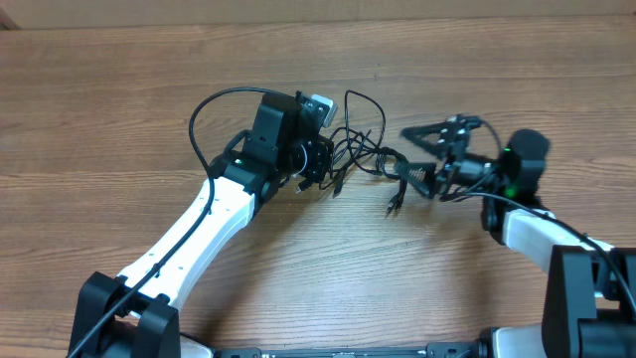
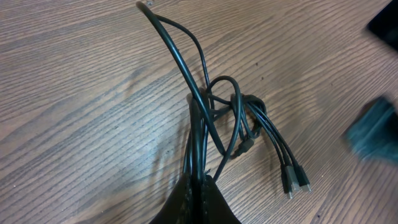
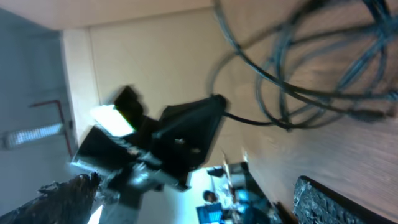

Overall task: Untangle cables
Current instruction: 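Move the right gripper back to the left gripper and grasp cable loops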

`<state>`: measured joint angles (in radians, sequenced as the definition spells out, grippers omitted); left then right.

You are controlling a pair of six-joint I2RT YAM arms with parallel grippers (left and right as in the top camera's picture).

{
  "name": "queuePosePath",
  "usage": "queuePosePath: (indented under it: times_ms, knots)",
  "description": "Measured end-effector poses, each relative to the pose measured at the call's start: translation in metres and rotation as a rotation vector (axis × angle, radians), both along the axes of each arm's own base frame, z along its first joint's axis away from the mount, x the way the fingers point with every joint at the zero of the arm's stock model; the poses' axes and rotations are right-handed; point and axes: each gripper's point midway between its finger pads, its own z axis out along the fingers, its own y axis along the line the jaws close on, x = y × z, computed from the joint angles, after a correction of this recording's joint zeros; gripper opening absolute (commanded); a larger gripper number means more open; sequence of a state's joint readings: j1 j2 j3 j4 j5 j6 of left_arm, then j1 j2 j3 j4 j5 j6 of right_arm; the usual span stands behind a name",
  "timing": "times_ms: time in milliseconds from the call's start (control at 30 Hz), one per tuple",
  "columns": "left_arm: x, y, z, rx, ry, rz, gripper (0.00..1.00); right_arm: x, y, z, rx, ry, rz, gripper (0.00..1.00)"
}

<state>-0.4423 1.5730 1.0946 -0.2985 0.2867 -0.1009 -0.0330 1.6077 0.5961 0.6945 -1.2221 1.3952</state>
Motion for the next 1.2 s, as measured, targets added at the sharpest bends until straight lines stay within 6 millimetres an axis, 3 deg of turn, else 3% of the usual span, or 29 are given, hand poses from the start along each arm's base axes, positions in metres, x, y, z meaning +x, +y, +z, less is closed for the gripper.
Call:
queuePosePath:
  times_ms: [333,600,800,1067,1200]
  knots:
    - [0.001,0.000,0.001,-0.002,-0.003,0.000,0.04,-0.011,0.061,-0.017,-0.095,-0.040,0.038,0.66]
    - [0.001,0.000,0.001,-0.003,-0.005,0.000,0.04,-0.011,0.094,-0.027,-0.168,-0.065,-0.024,0.52]
    - [0.001,0.000,0.001,-0.003,-0.005,0.000,0.04,0.000,0.099,-0.034,-0.220,-0.070,-0.123,0.49]
    - [0.001,0.000,0.001,-0.003,-0.005,0.000,0.04,0.012,0.084,-0.059,-0.322,0.004,-0.256,0.49]
    - [0.000,-0.001,0.001,-0.007,-0.003,-0.004,0.04,0.016,0.079,-0.061,-0.332,0.015,-0.290,0.48]
